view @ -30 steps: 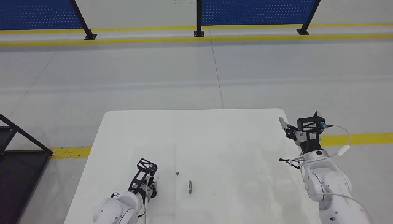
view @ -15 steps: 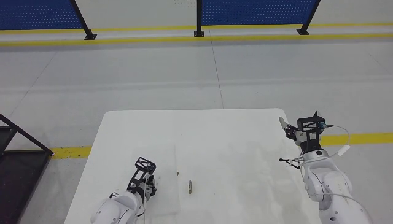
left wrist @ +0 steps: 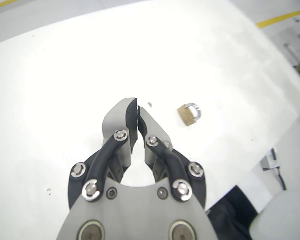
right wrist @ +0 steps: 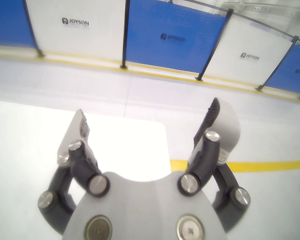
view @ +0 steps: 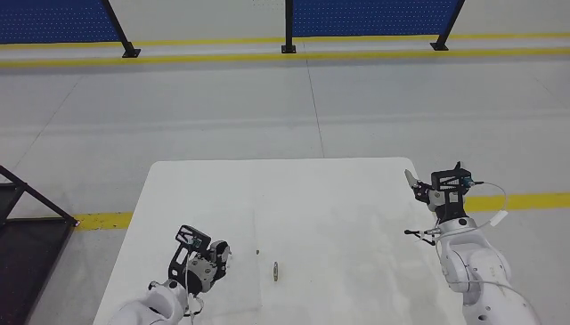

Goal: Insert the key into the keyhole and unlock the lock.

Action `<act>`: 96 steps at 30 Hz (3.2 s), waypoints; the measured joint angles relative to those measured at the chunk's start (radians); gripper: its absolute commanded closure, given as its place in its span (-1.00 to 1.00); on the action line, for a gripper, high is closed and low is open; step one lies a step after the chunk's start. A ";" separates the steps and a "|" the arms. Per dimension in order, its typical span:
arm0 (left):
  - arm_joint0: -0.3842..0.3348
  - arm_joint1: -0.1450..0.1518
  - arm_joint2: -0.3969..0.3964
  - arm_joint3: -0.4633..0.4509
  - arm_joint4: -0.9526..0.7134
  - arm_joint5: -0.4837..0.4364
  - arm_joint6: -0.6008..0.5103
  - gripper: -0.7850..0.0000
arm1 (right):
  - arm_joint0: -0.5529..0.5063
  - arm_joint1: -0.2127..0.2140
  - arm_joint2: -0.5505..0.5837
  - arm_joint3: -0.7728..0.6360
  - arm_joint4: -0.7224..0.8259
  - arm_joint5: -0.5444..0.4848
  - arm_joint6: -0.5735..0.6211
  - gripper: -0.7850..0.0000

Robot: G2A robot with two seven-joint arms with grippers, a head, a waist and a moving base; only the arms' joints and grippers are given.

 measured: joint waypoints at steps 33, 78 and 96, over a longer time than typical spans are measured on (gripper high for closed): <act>0.084 0.014 -0.223 0.208 -0.103 -0.592 0.631 1.00 | -0.312 -0.024 -0.569 -0.142 -0.726 -0.116 0.000 -1.00; 0.084 0.014 -0.223 0.208 -0.103 -0.592 0.631 1.00 | 0.055 -0.155 -0.820 0.256 -0.189 0.003 0.007 1.00; 0.049 0.011 -0.155 0.222 -0.197 -0.597 0.562 1.00 | -0.099 -0.096 -0.606 0.028 0.019 -0.202 -0.224 1.00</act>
